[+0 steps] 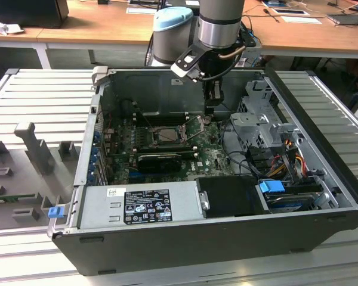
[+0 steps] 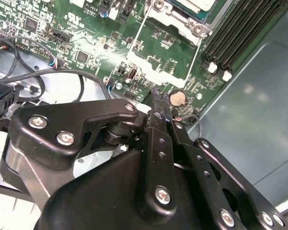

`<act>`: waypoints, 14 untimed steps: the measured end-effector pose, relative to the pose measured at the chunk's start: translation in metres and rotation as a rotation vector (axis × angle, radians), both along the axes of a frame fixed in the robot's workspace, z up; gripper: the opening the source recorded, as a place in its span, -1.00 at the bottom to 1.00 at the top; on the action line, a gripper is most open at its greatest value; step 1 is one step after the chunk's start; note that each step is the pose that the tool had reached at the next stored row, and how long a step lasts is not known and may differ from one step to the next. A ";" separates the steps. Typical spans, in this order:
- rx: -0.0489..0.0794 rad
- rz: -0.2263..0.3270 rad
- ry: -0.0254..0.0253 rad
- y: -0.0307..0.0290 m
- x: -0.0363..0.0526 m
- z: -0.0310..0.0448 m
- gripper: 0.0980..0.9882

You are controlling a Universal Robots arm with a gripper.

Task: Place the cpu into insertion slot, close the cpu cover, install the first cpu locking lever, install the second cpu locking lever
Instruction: 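Close the cpu cover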

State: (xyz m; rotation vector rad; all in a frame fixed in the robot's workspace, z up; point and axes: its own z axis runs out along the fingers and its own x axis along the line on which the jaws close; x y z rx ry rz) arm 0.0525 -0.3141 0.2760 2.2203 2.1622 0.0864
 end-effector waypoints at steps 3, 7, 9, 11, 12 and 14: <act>0.000 0.000 0.0000 0.0000 0.0029 -0.0001 -0.98; 0.000 0.000 0.0000 0.0000 0.0057 -0.0002 -0.98; 0.000 0.000 0.0000 0.0000 0.0070 -0.0003 -0.98; 0.000 0.000 0.0001 0.0000 0.0087 -0.0004 -0.98; 0.000 0.000 0.0000 0.0000 0.0095 -0.0004 -0.98; 0.000 0.000 0.0000 0.0000 0.0103 -0.0005 -0.98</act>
